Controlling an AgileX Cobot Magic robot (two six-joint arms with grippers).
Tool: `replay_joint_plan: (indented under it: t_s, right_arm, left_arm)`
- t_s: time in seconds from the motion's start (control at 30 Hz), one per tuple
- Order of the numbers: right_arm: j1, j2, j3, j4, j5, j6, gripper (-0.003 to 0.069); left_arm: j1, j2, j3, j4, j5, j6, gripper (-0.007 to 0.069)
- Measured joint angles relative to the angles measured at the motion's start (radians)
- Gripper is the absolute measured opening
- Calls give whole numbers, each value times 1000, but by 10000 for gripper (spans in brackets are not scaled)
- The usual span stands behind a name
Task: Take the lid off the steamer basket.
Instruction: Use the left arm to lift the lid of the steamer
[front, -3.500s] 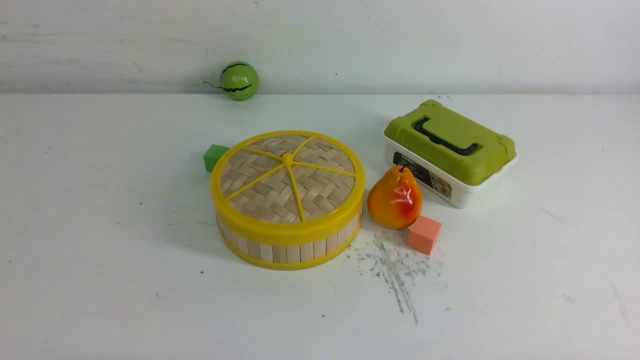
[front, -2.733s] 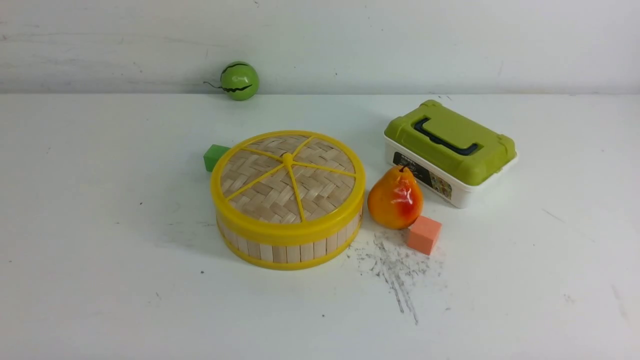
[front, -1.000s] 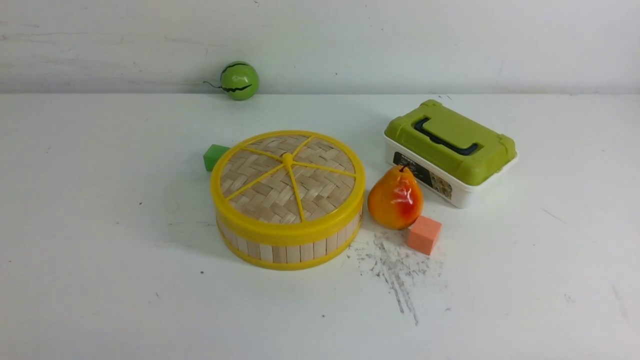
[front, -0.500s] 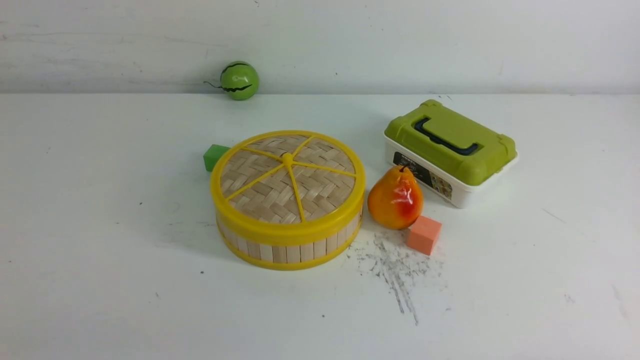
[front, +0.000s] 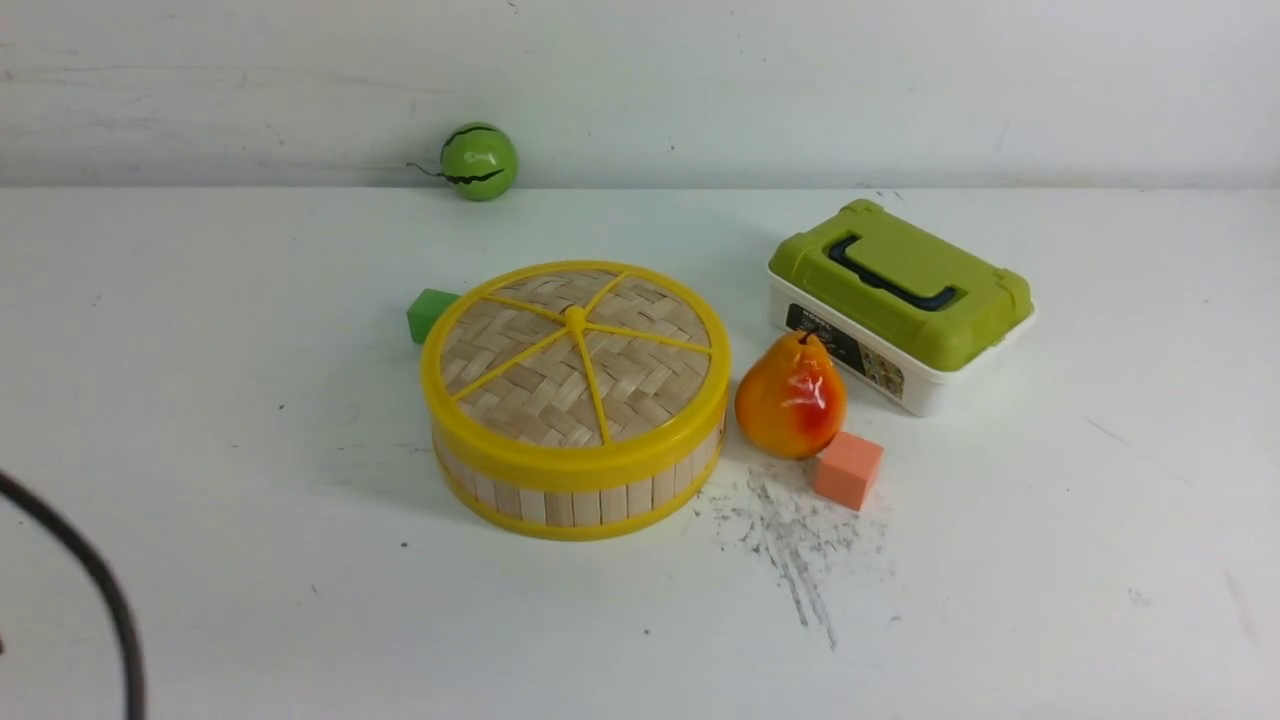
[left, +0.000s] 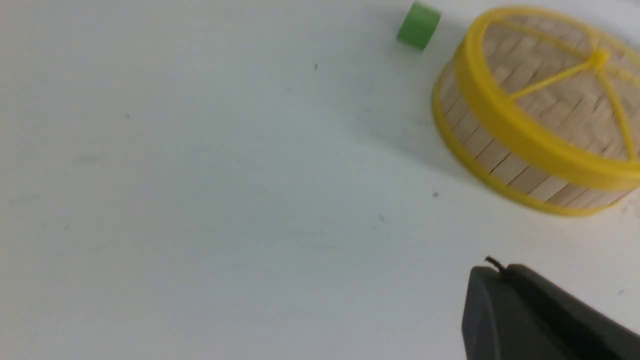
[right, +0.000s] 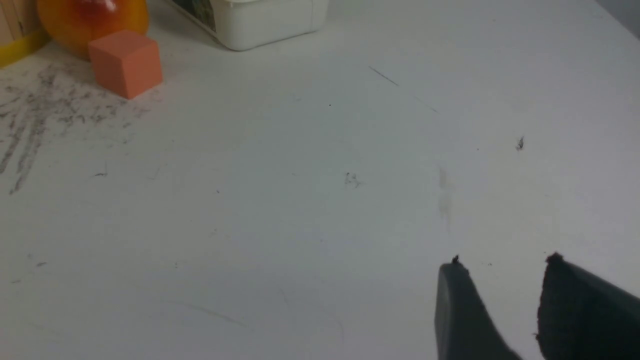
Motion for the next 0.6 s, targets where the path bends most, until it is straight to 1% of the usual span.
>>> replay_joint_plan:
  t_s: [0.1, 0.2, 0.27, 0.3, 0.33, 0.37, 0.4, 0.47, 0.5, 0.6]
  right_arm:
    - [0, 0, 0, 0, 0, 0, 239]
    - [0, 0, 0, 0, 0, 0, 239]
    - [0, 0, 0, 0, 0, 0, 239]
    - [0, 0, 0, 0, 0, 0, 239]
    - [0, 0, 0, 0, 0, 0, 239]
    - [0, 0, 0, 0, 0, 0, 239]
    - [0, 0, 0, 0, 0, 0, 239]
    - [0, 0, 0, 0, 0, 0, 239]
    - [0, 0, 0, 0, 0, 0, 239]
    - [0, 0, 0, 0, 0, 0, 239]
  left_arm:
    - [0, 101, -2, 6, 0, 9, -13]
    - [0, 247, -13, -21, 9, -11, -13]
    - [0, 384, -50, -111, 46, 3, -13]
    - [0, 394, -53, -127, 50, 12, -13]
    - [0, 471, -89, -192, 80, 63, -13]
    - [0, 489, -95, -213, 84, 71, -13]
    - [-1, 552, -146, -311, 111, 149, -13]
    - [-16, 620, -202, -452, 120, 245, -13]
    - [-33, 651, -235, -522, 120, 302, -13]
    - [-107, 731, -333, -665, 120, 444, -13]
